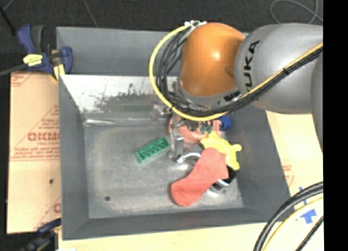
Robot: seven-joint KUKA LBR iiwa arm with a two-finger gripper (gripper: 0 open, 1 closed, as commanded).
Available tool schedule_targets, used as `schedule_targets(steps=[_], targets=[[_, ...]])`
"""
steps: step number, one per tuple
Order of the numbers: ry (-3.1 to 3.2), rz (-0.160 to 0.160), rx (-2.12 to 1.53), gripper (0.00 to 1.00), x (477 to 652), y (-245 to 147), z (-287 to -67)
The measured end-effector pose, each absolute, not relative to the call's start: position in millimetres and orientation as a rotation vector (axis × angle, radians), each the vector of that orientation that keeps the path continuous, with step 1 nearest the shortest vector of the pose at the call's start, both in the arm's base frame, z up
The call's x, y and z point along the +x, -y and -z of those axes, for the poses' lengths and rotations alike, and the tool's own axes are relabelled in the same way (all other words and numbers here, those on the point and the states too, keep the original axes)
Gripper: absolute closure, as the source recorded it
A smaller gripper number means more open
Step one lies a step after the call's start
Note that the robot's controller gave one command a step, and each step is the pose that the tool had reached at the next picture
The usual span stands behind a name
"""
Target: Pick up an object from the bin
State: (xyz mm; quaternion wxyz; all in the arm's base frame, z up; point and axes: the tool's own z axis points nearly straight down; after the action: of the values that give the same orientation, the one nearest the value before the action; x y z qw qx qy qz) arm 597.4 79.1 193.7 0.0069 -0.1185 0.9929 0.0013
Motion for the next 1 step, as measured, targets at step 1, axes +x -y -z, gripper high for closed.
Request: schedule_targets(steps=[1], targets=[[-3.083, 0.0, -0.475, 0.0, 601.1, -80.3, -176.9]])
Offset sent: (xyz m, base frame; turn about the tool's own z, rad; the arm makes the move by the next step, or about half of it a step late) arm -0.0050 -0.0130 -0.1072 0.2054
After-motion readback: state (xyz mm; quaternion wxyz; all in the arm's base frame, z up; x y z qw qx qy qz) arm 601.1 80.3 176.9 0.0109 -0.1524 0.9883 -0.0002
